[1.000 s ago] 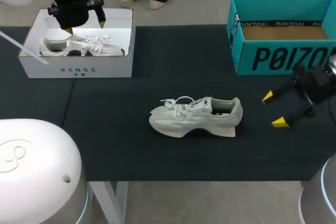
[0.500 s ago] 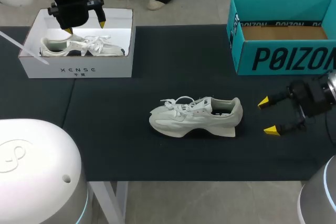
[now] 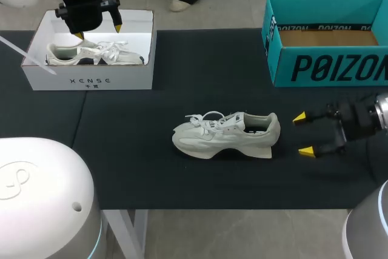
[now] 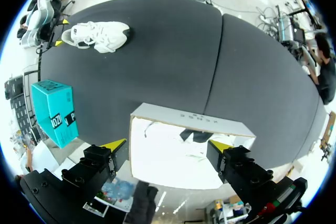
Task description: Take the shoe out of the shoebox, open the shoe tongue, remove and reinsert the insole, then place the shoe into the shoebox
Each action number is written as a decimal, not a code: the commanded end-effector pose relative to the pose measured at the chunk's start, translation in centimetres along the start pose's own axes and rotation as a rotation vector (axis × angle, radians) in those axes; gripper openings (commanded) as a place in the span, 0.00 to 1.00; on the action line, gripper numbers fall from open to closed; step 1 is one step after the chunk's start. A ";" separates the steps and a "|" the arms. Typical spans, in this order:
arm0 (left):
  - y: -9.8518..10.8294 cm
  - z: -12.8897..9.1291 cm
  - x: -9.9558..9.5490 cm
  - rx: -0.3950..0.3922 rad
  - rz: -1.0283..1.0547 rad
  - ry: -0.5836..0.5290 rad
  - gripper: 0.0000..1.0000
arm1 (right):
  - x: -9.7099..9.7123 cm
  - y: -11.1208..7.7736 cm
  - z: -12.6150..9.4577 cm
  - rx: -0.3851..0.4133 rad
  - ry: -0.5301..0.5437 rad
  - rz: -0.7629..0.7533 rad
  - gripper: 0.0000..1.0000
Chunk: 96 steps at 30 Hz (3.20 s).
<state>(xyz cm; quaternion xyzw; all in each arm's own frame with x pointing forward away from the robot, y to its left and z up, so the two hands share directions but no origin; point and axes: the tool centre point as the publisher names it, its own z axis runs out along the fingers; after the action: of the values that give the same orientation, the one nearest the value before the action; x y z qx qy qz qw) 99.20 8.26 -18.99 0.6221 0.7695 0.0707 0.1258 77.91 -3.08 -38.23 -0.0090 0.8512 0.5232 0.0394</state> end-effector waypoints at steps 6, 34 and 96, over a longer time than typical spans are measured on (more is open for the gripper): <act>0.0 0.0 0.0 0.000 0.001 0.001 1.00 | -1.6 -1.0 2.0 -0.048 0.015 -0.006 1.00; 0.0 0.0 0.0 0.000 0.001 0.001 1.00 | -3.0 -1.0 7.4 -0.087 0.057 0.007 1.00; 0.0 0.0 0.0 0.000 0.001 0.001 1.00 | -2.2 -1.7 10.5 -0.171 0.036 0.071 0.00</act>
<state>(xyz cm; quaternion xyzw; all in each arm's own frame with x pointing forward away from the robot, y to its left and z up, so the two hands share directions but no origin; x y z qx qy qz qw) 99.20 8.26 -18.99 0.6221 0.7695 0.0707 0.1258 80.82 5.09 -43.77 0.0083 0.8034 0.5954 0.0052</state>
